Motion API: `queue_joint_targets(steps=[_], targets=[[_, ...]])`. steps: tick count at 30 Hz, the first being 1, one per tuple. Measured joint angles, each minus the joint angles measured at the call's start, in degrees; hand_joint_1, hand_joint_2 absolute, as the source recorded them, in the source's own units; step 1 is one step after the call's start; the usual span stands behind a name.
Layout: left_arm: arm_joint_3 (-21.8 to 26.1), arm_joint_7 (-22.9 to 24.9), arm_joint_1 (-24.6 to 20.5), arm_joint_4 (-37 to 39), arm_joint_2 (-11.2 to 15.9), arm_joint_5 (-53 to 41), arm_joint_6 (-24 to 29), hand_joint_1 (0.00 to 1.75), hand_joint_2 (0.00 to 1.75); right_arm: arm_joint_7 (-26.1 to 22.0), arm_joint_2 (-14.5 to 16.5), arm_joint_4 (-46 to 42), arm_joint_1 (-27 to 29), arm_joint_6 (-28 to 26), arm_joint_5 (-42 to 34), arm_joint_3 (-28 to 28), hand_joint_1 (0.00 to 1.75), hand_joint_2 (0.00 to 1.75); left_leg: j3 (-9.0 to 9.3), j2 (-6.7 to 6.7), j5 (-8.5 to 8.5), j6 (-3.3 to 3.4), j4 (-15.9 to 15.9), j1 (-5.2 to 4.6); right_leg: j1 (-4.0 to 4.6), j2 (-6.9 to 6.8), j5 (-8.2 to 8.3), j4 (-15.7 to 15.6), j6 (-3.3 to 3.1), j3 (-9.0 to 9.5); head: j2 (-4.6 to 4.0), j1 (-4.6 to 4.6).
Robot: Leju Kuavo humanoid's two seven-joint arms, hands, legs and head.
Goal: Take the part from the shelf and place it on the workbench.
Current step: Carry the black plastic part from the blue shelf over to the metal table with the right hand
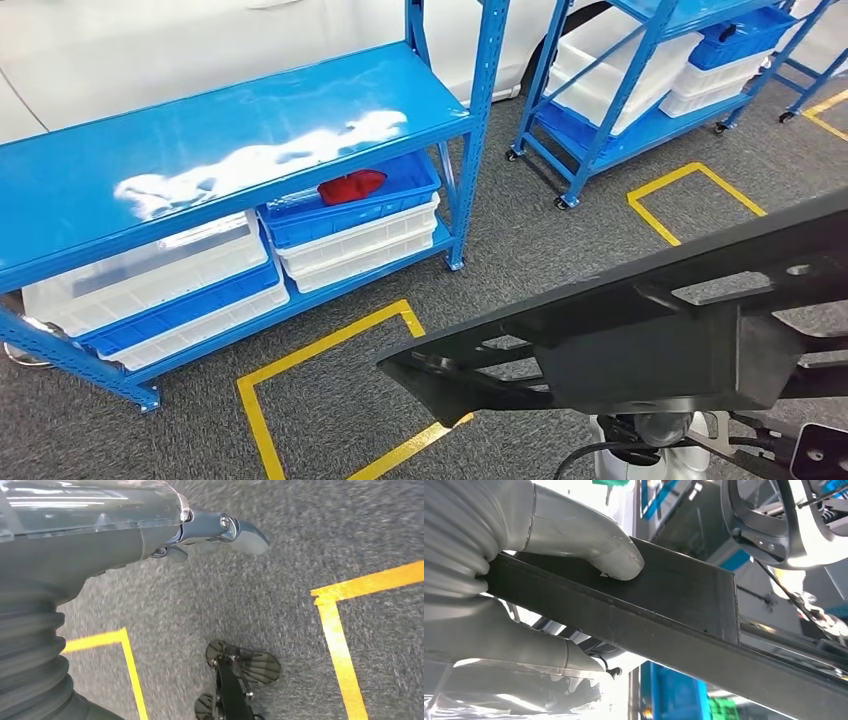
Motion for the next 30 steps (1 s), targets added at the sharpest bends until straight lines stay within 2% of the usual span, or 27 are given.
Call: queue_joint_targets(steps=[2,3,4,6,7,8,10,11,12,13,14,15,16,17,18,19,21,22,24,25,26,27,28,29,30], targets=[[0.0,-0.2,-0.1,0.0,0.7,-0.1,-0.1,0.00,1.75,0.0,0.9,-0.9,0.0,-0.7,0.1,0.0,1.75,1.75,0.26,1.00,-0.22,-0.41,0.1,-0.19,0.42,-2.29,2.65,-8.0,-0.67,4.24,0.00,-0.01],[0.0,-0.3,-0.1,-0.1,1.1,-0.1,-0.2,0.00,1.75,0.0,1.3,-1.3,-0.1,-1.2,0.2,0.1,1.75,1.75,0.35,1.48,-0.33,-0.72,0.1,-0.32,0.69,-3.00,3.13,-10.2,-1.06,5.33,0.00,-0.01],[0.0,-0.4,-0.1,-0.1,1.5,0.0,-0.3,0.00,1.75,0.0,1.6,-1.7,-0.1,-1.9,0.3,0.3,1.75,1.75,0.42,1.97,-0.41,-1.04,0.1,-0.45,0.95,-3.19,3.07,-10.9,-1.41,5.57,0.00,-0.01],[0.0,-0.7,-0.3,-0.2,2.0,0.2,-0.4,0.00,1.75,0.0,1.8,-2.4,-0.1,-3.6,0.6,1.1,1.75,1.75,0.56,2.75,-0.62,-1.74,0.0,-0.54,0.90,-1.90,3.36,-11.1,-2.11,5.38,0.00,-0.01],[0.0,-0.8,-0.4,-0.2,2.1,0.3,-0.5,0.00,1.75,0.0,1.9,-2.7,-0.1,-4.2,0.7,1.6,1.75,1.75,0.50,2.23,-1.12,-2.04,0.5,-0.47,0.73,-1.33,3.55,-11.4,-2.48,5.42,0.00,-0.01],[0.0,-0.9,-0.5,-0.2,2.1,0.4,-0.5,0.00,1.75,0.0,1.9,-2.9,-0.2,-4.7,0.8,2.2,1.75,1.75,0.01,1.15,-2.18,-2.27,1.8,-0.38,0.55,-0.82,3.77,-11.7,-2.86,5.49,0.00,-0.02],[0.0,-0.9,-0.5,-0.3,2.2,0.4,-0.5,0.00,1.75,0.0,2.0,-3.1,-0.4,-5.2,0.9,3.2,1.75,1.75,-2.68,-1.62,-5.84,-2.58,8.2,-0.19,0.43,0.29,4.04,-11.9,-3.33,5.51,0.00,-0.02],[0.0,-0.9,-0.3,-0.3,2.3,0.4,-0.5,0.00,1.75,0.0,2.0,-3.1,-0.4,-5.4,1.0,3.6,1.75,1.75,-4.63,-2.34,-7.67,-2.69,12.4,-0.16,0.46,0.97,4.09,-11.9,-3.44,5.45,0.00,-0.02],[0.1,-0.9,-0.2,-0.3,2.3,0.4,-0.5,0.00,1.75,0.0,2.0,-3.1,-0.4,-5.6,1.0,3.8,1.75,1.75,-6.25,-2.66,-8.68,-2.79,15.8,-0.16,0.49,1.74,4.13,-11.8,-3.46,5.41,0.00,-0.02],[0.1,-0.9,-0.1,-0.3,2.3,0.3,-0.5,0.00,1.75,0.0,2.0,-3.1,-0.4,-5.9,1.1,4.1,1.75,1.75,-7.07,-2.79,-8.56,-2.85,17.2,-0.16,0.50,2.52,4.14,-11.8,-3.46,5.41,0.00,-0.02],[0.1,-0.9,-0.1,-0.3,2.3,0.0,-0.6,0.00,1.75,0.0,2.0,-3.2,-0.4,-6.4,1.2,4.3,1.75,1.75,-6.77,-2.88,-7.26,-2.84,16.3,-0.12,0.49,3.29,4.14,-11.7,-3.43,5.46,0.00,-0.02],[0.0,-1.1,-0.1,-0.3,2.3,-0.3,-0.7,0.00,1.75,0.0,1.9,-3.3,-0.4,-7.1,1.4,4.5,1.75,1.75,-5.41,-3.20,-5.11,-2.78,13.1,-0.05,0.48,4.03,4.12,-11.6,-3.36,5.54,0.00,-0.02],[0.0,-1.3,-0.1,-0.3,2.3,-0.7,-0.8,0.00,1.75,0.0,1.8,-3.6,-0.4,-7.9,1.8,4.7,1.75,1.75,-3.56,-4.28,-2.88,-2.67,8.8,0.11,0.45,4.73,4.06,-11.4,-3.23,5.57,0.00,-0.02],[0.0,-1.6,-0.1,-0.3,2.3,-1.1,-0.9,0.00,1.75,0.0,1.7,-4.0,-0.4,-8.7,2.3,5.0,1.75,1.75,-1.87,-5.52,-1.36,-2.53,4.9,0.27,0.52,5.43,3.99,-11.2,-2.98,5.46,0.00,-0.02],[-0.1,-2.0,-0.1,-0.3,2.2,-1.4,-1.1,0.00,1.75,0.0,1.5,-4.5,-0.3,-9.4,2.9,5.3,1.75,1.75,-0.75,-6.56,-0.52,-2.37,2.2,0.36,0.53,6.09,3.99,-10.9,-2.65,5.25,0.00,-0.02],[-0.2,-2.2,-0.1,-0.3,2.1,-1.6,-1.2,0.00,1.75,0.0,1.3,-5.0,-0.2,-10.0,3.3,5.6,1.75,1.75,-0.21,-7.23,-0.34,-2.16,0.9,0.36,0.50,6.73,4.05,-10.8,-2.26,4.98,0.00,-0.02],[-0.3,-2.6,-0.3,-0.2,1.9,-2.1,-1.3,0.00,1.75,0.0,0.8,-6.2,0.4,-10.9,4.0,6.2,1.75,1.75,-0.13,-6.45,-0.31,-1.57,0.7,0.31,0.42,7.81,4.33,-10.8,-1.44,4.55,0.00,-0.02],[-0.4,-2.7,-0.5,-0.2,1.7,-2.3,-1.3,0.00,1.75,0.0,0.6,-6.7,0.7,-11.4,4.3,6.6,1.75,1.75,-0.08,-5.80,-0.13,-1.18,0.5,0.36,0.45,7.27,4.16,-10.6,-1.12,4.33,0.00,-0.02],[-0.6,-2.7,-0.7,-0.2,1.5,-2.8,-1.5,0.00,1.75,0.0,0.0,-7.6,1.1,-12.6,4.9,7.4,1.75,1.75,-0.06,-4.37,0.19,-0.38,0.2,0.48,0.60,4.29,2.01,-7.2,-0.55,2.67,0.00,0.00],[-0.8,-2.6,-0.7,-0.3,1.4,-3.0,-1.4,0.00,1.75,0.0,-0.3,-7.9,1.3,-13.2,5.1,7.8,1.75,1.75,-0.09,-3.58,0.20,-0.14,0.1,0.34,0.56,2.50,0.10,-3.7,-0.32,1.02,0.00,0.01],[-1.0,-2.3,-0.6,-0.3,1.3,-3.3,-1.4,0.00,1.75,0.0,-0.6,-8.0,1.7,-13.9,5.2,8.2,1.75,1.75,-0.14,-2.80,0.16,0.02,0.1,0.24,0.47,1.54,-1.85,0.4,-0.11,-0.96,0.00,0.01],[-1.1,-1.9,-0.5,-0.2,1.1,-3.4,-1.2,0.00,1.75,0.0,-1.0,-8.1,2.1,-14.6,5.4,8.7,1.75,1.75,-0.18,-1.98,0.12,0.06,0.1,0.16,0.34,1.17,-3.18,3.9,0.07,-2.69,0.00,0.01],[-1.3,-1.5,-0.4,-0.2,1.0,-3.5,-1.1,0.00,1.75,0.0,-1.4,-8.1,2.5,-15.3,5.5,9.2,1.75,1.75,-0.21,-1.18,0.08,0.07,0.2,0.12,0.24,1.00,-3.54,5.9,0.18,-3.62,0.00,0.00],[-1.4,-1.3,-0.4,-0.2,0.9,-3.6,-1.0,0.00,1.75,0.0,-1.8,-8.1,2.9,-15.9,5.6,9.7,1.75,1.75,-0.19,-0.43,0.03,0.03,0.2,0.11,0.17,0.86,-2.80,5.5,0.22,-3.36,0.00,0.00],[-1.5,-1.1,-0.4,-0.2,0.8,-3.6,-1.0,0.00,1.75,0.0,-2.1,-8.2,3.1,-16.4,5.8,10.2,1.75,1.75,-0.12,0.23,-0.04,-0.05,0.2,0.09,0.13,0.54,-1.21,2.9,0.16,-1.90,0.00,0.00]])
